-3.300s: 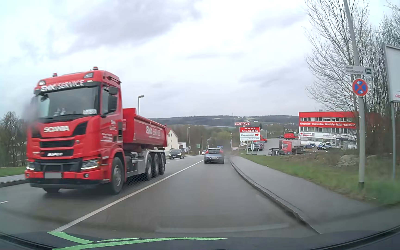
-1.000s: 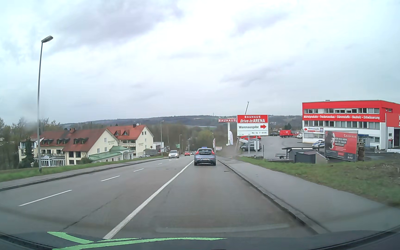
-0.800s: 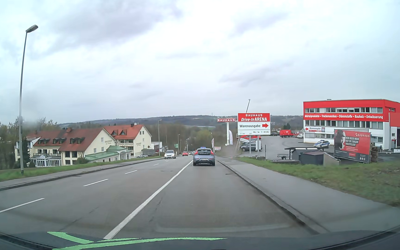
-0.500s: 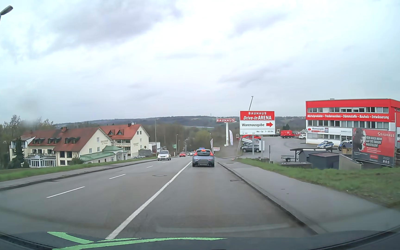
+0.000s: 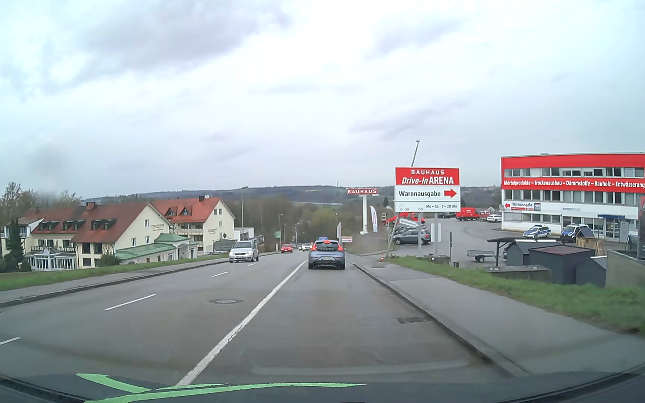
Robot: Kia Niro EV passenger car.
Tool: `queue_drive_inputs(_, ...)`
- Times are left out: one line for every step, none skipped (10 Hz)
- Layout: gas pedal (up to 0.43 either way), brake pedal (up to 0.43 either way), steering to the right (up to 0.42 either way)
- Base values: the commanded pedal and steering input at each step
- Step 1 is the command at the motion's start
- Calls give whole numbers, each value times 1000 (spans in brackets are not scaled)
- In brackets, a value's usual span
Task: Follow the waypoints while adhering to traffic rules and regulations
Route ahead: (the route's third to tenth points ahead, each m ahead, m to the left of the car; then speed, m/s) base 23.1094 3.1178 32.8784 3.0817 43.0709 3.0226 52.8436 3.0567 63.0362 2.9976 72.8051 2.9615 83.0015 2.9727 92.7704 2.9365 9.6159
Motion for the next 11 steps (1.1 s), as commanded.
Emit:
queue_drive_inputs(0, 43, 5)
queue_drive_inputs(0, 49, 5)
queue_drive_inputs(0, 61, 5)
queue_drive_inputs(0, 61, 5)
queue_drive_inputs(0, 73, 5)
queue_drive_inputs(0, 85, 5)
queue_drive_inputs(0, 91, 4)
queue_drive_inputs(0, 122, 3)
queue_drive_inputs(0, 134, 2)
queue_drive_inputs(0, 140, 2)
queue_drive_inputs(0, 146, 1)
